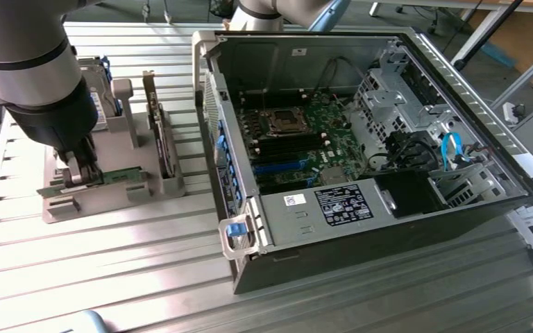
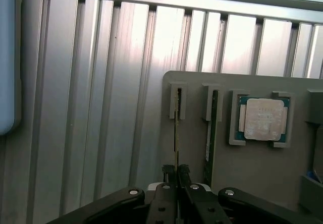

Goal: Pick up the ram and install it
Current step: 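Pick up the ram and move it above insertion slot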

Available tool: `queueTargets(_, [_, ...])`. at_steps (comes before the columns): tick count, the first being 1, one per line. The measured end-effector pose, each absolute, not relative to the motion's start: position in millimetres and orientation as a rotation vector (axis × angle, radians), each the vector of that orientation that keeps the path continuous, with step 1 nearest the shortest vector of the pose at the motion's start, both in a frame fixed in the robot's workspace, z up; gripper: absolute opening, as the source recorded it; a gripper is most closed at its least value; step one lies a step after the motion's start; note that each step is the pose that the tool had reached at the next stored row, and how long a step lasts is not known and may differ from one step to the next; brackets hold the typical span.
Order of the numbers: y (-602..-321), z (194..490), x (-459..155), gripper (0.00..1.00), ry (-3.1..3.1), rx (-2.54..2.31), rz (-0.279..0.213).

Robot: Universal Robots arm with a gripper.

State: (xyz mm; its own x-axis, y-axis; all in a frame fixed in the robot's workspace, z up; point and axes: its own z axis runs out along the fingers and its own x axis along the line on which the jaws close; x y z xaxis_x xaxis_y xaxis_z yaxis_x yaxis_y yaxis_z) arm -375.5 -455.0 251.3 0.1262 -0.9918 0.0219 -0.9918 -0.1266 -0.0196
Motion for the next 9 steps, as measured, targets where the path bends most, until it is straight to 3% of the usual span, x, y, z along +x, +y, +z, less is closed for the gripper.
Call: queueTargets(9, [-455.0,255.6,-375.5,0.13,2.076,-2.357,-0.046])
